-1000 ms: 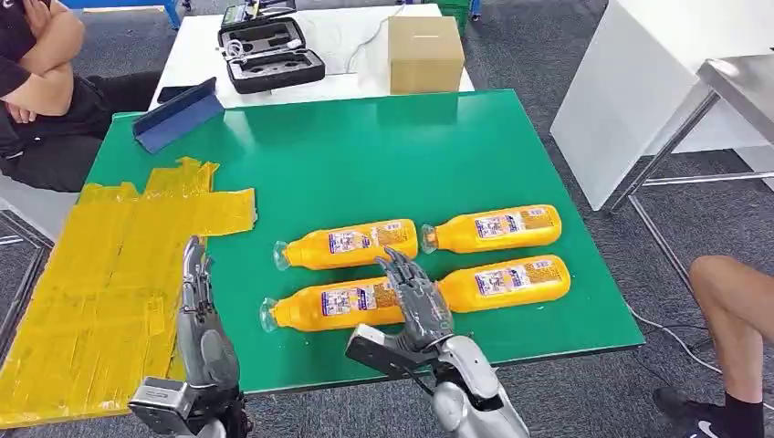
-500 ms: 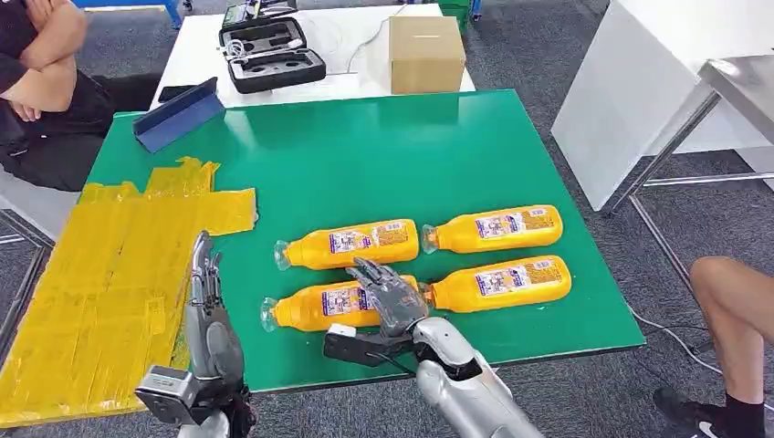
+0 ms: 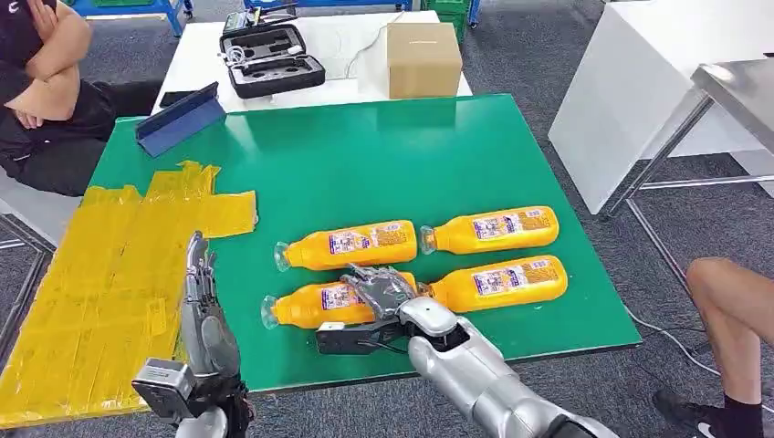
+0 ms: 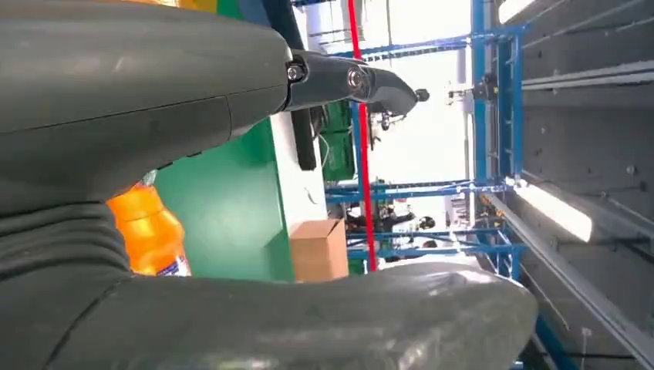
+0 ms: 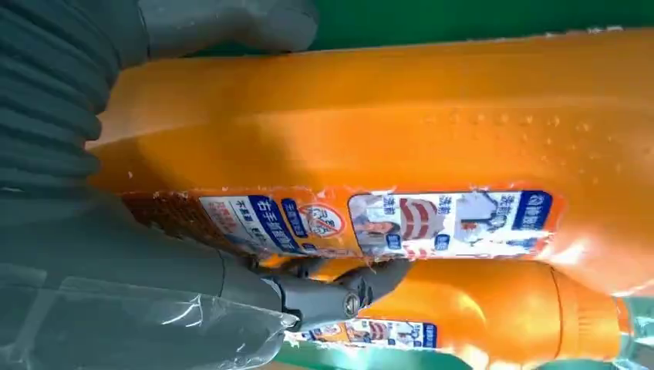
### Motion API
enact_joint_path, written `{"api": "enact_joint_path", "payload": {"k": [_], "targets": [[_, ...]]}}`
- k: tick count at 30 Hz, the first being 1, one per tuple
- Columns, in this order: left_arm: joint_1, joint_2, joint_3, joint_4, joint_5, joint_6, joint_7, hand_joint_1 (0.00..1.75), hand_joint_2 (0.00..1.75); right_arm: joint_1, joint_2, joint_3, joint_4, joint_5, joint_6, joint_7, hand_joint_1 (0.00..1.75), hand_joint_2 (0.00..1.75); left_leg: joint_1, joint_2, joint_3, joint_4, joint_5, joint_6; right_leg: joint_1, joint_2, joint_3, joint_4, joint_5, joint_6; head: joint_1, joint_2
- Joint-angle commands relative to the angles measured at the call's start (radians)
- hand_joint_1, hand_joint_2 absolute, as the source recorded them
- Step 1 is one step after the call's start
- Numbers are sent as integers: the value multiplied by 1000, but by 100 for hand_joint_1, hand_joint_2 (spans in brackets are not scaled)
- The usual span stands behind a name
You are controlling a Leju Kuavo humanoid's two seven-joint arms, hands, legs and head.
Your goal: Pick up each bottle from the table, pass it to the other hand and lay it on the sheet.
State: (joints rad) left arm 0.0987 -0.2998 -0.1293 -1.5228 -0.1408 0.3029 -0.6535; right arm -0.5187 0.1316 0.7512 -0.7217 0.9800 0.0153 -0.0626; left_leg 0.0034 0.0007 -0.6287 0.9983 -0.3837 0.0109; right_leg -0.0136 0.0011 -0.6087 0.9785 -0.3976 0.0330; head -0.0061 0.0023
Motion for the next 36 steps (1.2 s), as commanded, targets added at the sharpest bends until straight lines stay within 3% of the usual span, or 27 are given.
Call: {"api": "enact_joint_path", "payload": {"k": [1, 5, 9, 10, 15, 20, 30, 36], "targets": [[-40, -49, 120, 113, 35, 113, -45, 0, 0, 64, -96, 109, -1, -118, 2, 48, 175, 175, 1, -5, 2, -2, 1, 0, 1, -5, 4, -3, 0, -1, 0, 0], [-42, -49, 124, 114, 36, 112, -45, 0, 0, 71, -100, 115, -7, -122, -3, 50, 175, 175, 0, -5, 4, -2, 4, 1, 1, -4, 6, -2, 2, -1, 0, 0], [-33, -49, 142, 109, 154, 186, -16, 0, 0, 179, -73, -8, -145, -252, -138, 17, 175, 175, 1, -6, 4, -2, 3, 1, 1, -6, 7, -3, 1, -1, 0, 0], [-25, -49, 149, 103, 175, 205, -35, 0, 175, 209, -66, -33, -203, -276, -158, 4, 175, 175, 1, -5, 4, -2, 3, 1, 1, -5, 7, -3, 0, -1, 0, 0], [13, -49, 151, 60, 257, 229, -45, 0, 175, 340, -28, -136, -461, -372, -245, -79, 175, 175, 1, -1, 2, -2, 1, 0, 1, 0, 10, -2, 0, -1, 0, 0], [33, -49, 134, 55, 297, 49, 32, 0, 175, 405, -11, -188, -597, -415, -285, -155, 175, 175, 0, -3, -2, 1, 0, -1, 1, -2, 10, 2, 0, -1, 0, 0], [31, -47, 140, 70, 311, -33, 35, 0, 175, 395, -4, -188, -581, -427, -281, -174, 175, 175, 1, -1, -6, 1, 0, -1, 1, 0, 6, 0, 0, -2, 0, 0], [39, -6, 63, 96, 334, -371, 68, 0, 175, 347, 19, -171, -522, -448, -270, -206, 175, 175, 0, 0, -9, 0, 2, 0, 0, 1, 3, 0, 2, -1, 0, 0]]}}
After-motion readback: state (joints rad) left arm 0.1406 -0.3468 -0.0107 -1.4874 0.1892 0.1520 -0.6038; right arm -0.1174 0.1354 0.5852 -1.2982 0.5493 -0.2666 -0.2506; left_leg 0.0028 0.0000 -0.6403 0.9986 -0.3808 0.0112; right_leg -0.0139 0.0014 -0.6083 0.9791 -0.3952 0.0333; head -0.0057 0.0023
